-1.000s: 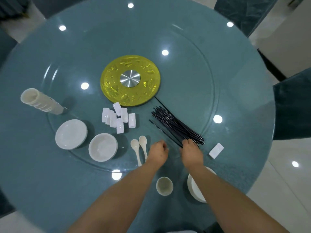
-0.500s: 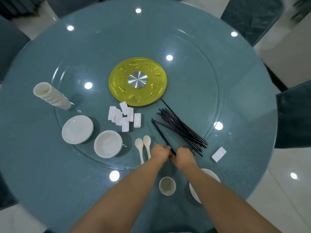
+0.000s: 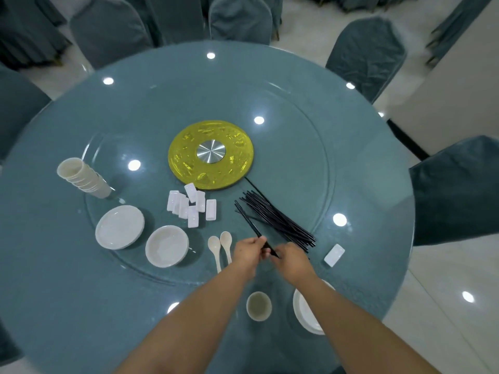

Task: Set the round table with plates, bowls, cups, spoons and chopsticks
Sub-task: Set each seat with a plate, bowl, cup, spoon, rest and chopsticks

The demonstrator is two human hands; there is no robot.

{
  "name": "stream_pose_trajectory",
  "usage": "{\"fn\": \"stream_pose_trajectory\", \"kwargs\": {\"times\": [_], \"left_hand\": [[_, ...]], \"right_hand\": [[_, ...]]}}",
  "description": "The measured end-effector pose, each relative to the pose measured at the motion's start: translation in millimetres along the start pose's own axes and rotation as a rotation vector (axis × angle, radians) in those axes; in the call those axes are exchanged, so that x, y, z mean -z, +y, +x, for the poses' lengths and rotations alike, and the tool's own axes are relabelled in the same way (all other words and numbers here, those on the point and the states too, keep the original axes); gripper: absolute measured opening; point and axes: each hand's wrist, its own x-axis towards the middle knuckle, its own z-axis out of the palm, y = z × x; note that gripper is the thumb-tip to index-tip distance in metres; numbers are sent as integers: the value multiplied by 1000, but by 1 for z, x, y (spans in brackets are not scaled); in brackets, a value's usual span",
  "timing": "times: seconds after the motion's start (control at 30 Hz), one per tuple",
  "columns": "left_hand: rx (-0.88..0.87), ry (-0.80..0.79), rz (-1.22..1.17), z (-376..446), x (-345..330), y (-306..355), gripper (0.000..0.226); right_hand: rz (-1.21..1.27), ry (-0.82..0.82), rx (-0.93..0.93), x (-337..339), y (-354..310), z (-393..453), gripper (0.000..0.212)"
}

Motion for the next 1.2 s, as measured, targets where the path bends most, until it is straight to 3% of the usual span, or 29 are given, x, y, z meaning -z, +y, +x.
{"fn": "stream_pose_trajectory", "kwargs": {"times": [0.33,0.57,0.7,0.9,1.2], "left_hand": [[-43,-156,-72,-20,-43,3,15],[-45,-143,21,-23,-97,-13,12],[-59,-82,260,-27,-130,-27,19],[-72,-179,471,-29,-154,-37,17],[-479,-20,985,-9,-120,-25,18]], "right_hand": [[-23,80,-45,34,29,-12,24],[-115,167,-30,51,68,-22,23],[-192,167,-78,56,91,-27,21],[-72,201,-190,66,126,-31,24],[-136,86,-293,51,206,-57,18]]}}
